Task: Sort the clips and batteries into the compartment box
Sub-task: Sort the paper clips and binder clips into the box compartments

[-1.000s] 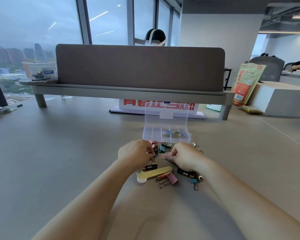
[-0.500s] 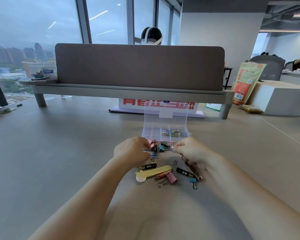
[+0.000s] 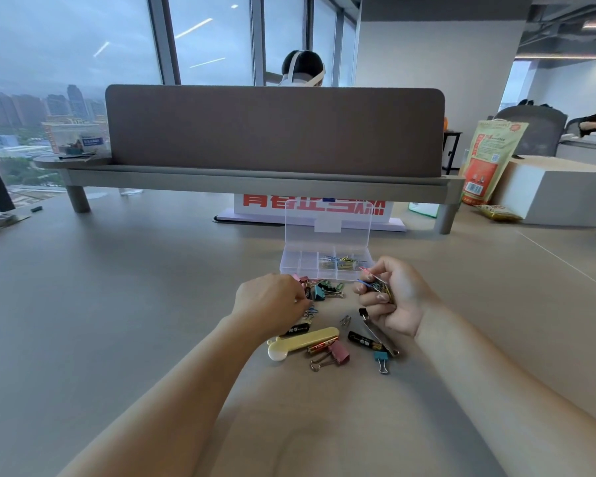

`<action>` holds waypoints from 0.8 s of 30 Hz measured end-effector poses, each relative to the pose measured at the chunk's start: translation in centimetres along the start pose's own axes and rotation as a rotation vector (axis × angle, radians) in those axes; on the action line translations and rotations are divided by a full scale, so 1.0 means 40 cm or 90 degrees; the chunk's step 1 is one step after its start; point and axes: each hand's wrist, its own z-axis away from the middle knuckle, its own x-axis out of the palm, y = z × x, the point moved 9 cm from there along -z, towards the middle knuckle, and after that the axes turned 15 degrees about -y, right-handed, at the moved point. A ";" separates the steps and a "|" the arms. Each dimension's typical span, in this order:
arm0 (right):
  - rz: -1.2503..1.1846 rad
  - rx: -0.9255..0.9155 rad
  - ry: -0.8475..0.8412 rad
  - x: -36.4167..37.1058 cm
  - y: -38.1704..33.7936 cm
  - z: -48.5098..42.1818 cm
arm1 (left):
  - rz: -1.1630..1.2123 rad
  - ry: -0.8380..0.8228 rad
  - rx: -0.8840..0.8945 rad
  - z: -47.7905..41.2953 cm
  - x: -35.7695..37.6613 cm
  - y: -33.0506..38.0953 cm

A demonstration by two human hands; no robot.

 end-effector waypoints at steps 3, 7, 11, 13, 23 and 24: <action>-0.026 -0.057 -0.006 -0.004 -0.018 0.006 | 0.000 0.000 -0.004 -0.002 0.004 0.003; 0.007 -0.065 0.015 -0.012 -0.027 0.012 | 0.001 0.001 -0.018 -0.008 0.003 0.008; 0.095 -0.078 0.075 -0.031 -0.038 0.018 | -0.014 0.001 -0.028 -0.019 0.007 0.009; 0.118 -0.093 0.083 -0.033 -0.042 0.020 | -0.021 0.001 -0.032 -0.023 0.009 0.008; 0.625 0.003 0.069 0.003 -0.052 0.036 | 0.039 0.008 0.002 -0.007 0.004 0.003; 0.742 -0.001 0.092 0.011 -0.062 0.036 | 0.044 0.006 0.004 -0.007 0.004 0.004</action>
